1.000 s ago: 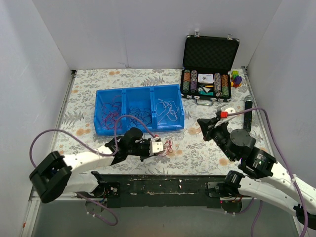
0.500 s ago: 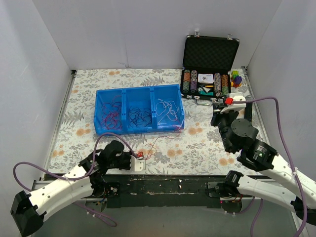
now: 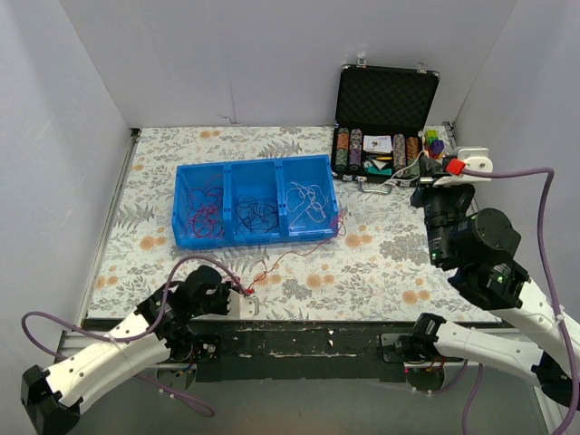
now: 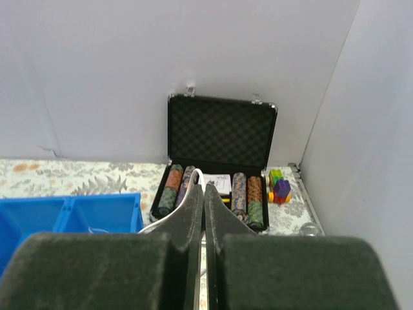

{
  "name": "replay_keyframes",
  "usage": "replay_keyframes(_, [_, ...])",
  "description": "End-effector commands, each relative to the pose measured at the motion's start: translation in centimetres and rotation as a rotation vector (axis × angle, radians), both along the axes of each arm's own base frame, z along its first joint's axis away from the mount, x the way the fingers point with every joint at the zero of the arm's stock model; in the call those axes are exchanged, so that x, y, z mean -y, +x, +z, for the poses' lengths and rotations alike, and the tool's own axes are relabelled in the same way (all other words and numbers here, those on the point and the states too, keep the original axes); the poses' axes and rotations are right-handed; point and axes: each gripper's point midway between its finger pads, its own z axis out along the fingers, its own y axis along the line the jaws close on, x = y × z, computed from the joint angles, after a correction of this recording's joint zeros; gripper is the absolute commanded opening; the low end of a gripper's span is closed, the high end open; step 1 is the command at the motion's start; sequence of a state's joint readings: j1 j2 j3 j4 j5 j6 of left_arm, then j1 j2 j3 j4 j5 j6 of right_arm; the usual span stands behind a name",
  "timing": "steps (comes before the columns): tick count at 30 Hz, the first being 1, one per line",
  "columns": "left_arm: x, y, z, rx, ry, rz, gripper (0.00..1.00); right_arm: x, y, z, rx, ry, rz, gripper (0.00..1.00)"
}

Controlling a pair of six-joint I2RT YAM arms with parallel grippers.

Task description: Untangle the cables

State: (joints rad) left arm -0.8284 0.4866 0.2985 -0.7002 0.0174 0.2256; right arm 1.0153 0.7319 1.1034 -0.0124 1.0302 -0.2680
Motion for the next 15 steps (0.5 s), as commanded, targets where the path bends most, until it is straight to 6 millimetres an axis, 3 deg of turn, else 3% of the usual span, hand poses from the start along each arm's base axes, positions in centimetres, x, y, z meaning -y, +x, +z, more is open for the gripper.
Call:
replay_keyframes(1, [-1.5,0.3,0.8,0.061,0.053,0.003,0.0,4.1,-1.5,6.5,0.135,0.084,-0.091,0.01])
replay_keyframes(6, [-1.7,0.3,0.6,0.065,0.067,-0.007,0.0,7.5,-3.0,9.5,0.206,0.094,-0.173,0.01])
replay_keyframes(15, [-2.5,0.6,-0.6,0.072,0.109,0.023,0.0,11.4,-4.9,13.2,0.273,0.077,-0.263,0.01])
